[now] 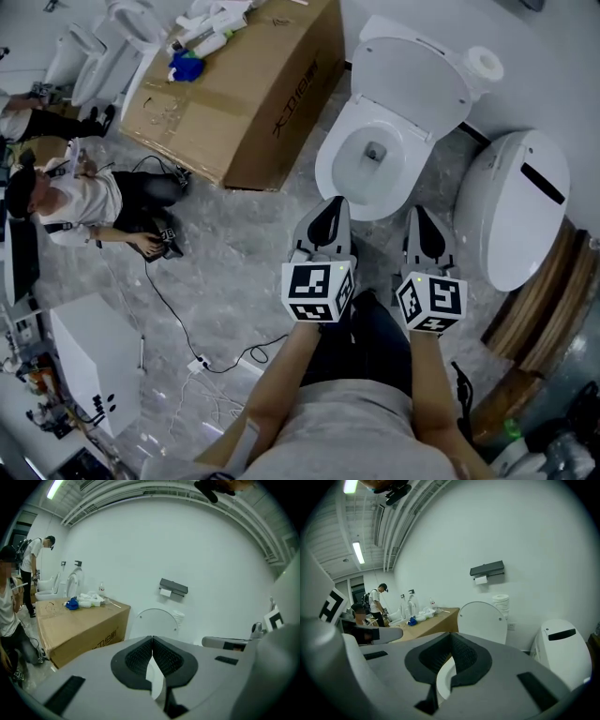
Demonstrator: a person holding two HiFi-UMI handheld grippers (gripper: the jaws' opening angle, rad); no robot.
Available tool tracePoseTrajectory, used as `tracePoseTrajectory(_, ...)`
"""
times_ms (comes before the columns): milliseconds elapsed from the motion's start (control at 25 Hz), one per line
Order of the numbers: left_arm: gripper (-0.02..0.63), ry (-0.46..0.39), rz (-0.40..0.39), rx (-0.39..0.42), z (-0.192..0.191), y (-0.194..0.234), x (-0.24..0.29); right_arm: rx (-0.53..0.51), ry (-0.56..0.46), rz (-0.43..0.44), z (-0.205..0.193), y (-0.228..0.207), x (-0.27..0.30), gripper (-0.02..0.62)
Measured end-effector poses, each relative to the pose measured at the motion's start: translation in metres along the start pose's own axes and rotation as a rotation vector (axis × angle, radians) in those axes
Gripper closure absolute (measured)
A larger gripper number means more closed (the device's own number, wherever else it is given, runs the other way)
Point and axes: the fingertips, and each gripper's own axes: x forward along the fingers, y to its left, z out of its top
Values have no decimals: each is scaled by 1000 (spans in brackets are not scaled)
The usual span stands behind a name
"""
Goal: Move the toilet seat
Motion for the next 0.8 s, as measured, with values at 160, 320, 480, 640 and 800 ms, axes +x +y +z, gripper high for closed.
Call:
tracePoseTrajectory(160,589,39,-12,-13,-2,17,24,11,32,-26,-5,-4,26,578)
tracePoseTrajectory(320,589,91,-30,-39,-11,30,47,32,74,-65,-15,-11,49,578)
tracePoseTrajectory(480,589,141,-60,-66,-22,39,69,63,109,-92,-28,-17,72,578)
tracePoseTrajectory(640,589,192,-83,-61,-34,46,88,89,135,-132,-40,-27,90,578)
tracePoseTrajectory(800,589,221,-88,-91,-46,53,101,149,169,-169,-58,-38,100,578)
